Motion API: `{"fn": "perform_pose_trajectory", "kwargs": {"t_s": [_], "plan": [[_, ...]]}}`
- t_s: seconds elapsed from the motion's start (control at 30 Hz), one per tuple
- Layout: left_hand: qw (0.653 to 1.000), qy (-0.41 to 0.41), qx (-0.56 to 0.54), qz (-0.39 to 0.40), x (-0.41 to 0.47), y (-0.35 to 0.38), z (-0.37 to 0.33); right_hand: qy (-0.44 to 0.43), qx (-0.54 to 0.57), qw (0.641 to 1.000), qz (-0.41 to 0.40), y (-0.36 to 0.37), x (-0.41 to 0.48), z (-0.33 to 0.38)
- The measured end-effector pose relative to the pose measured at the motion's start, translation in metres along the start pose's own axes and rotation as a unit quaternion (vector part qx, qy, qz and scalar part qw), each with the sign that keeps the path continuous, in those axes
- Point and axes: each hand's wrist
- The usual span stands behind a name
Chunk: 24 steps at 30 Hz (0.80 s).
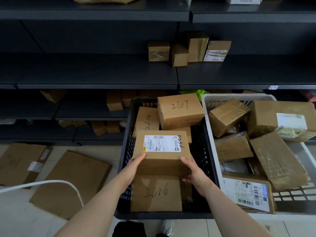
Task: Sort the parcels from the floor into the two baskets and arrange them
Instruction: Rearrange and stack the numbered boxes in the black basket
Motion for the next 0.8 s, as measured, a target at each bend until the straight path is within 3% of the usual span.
{"fn": "perform_pose_trajectory", "kwargs": {"t_s": [0.37,0.8], "plan": [[0.996,-0.001,0.084,-0.006,-0.013,0.004,-0.008,0.001,-0.001,1.0,-0.016,0.005,-0.002,-0.001],[0.993,0.0,0.099,-0.064,-0.01,0.004,0.003,0.021,0.029,0.999,0.01,0.005,-0.001,-0.003]]}}
Point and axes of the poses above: each hand's wrist, its own x-axis towards the middle knuckle, its own y-axis out of the palm, z = x × y, and after that the axes turned 7 degrees about y, right-handed
